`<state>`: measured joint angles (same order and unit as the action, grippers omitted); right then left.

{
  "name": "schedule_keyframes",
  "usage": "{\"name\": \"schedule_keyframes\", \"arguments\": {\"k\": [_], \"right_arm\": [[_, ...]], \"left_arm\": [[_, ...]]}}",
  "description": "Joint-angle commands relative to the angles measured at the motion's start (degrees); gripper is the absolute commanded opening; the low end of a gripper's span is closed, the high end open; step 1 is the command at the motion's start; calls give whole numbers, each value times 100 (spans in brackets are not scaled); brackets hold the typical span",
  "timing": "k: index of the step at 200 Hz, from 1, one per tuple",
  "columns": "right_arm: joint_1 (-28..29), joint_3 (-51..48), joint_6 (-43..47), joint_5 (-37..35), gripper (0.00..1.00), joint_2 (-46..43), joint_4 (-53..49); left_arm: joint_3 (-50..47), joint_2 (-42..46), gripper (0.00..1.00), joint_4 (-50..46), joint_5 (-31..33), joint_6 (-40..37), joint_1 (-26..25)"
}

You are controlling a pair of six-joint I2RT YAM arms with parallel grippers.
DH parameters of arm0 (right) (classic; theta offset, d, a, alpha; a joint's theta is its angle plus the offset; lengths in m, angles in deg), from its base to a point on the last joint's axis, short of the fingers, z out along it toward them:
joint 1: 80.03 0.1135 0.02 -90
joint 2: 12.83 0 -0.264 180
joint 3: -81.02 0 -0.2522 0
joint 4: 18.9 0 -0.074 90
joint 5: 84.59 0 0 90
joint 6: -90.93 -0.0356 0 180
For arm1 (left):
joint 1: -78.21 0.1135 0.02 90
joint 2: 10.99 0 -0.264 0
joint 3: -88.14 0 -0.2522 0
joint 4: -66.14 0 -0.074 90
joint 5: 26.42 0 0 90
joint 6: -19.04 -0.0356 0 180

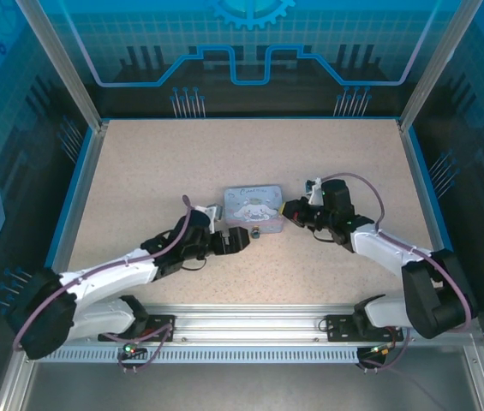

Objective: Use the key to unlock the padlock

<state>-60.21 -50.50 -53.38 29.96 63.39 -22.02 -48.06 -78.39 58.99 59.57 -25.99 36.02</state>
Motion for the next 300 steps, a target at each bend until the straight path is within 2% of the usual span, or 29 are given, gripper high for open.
{"name": "schedule_keyframes", "arguments": {"k": [1, 24, 82, 144, 181, 213, 239, 300], "right_arm": [[-66, -22, 226, -109, 0, 172, 31], [-65, -5, 250, -144, 0, 354, 83], [-50, 314, 217, -65, 0, 1141, 381], [100, 865, 78, 57, 0, 1949, 666], [159, 862, 57, 5, 0, 1894, 704], [145, 821, 168, -90, 0, 1455, 519], [146, 1001, 342, -160, 0, 1136, 0], [151, 1886, 433, -127, 0, 1605, -392]], "left_arm": [[19, -468, 99, 776, -187, 73, -89], [118, -904, 99, 1154, -189, 100, -100], [571, -1603, 99, 1348, 269, -87, -53], [718, -1799, 99, 1519, 253, -169, 512], [805, -1852, 99, 1457, 91, -305, 699], [487, -1561, 99, 1542, -83, -393, 686], [319, -1263, 99, 1218, -80, -661, 595], [454, -1498, 99, 819, 511, -1534, 191]]}}
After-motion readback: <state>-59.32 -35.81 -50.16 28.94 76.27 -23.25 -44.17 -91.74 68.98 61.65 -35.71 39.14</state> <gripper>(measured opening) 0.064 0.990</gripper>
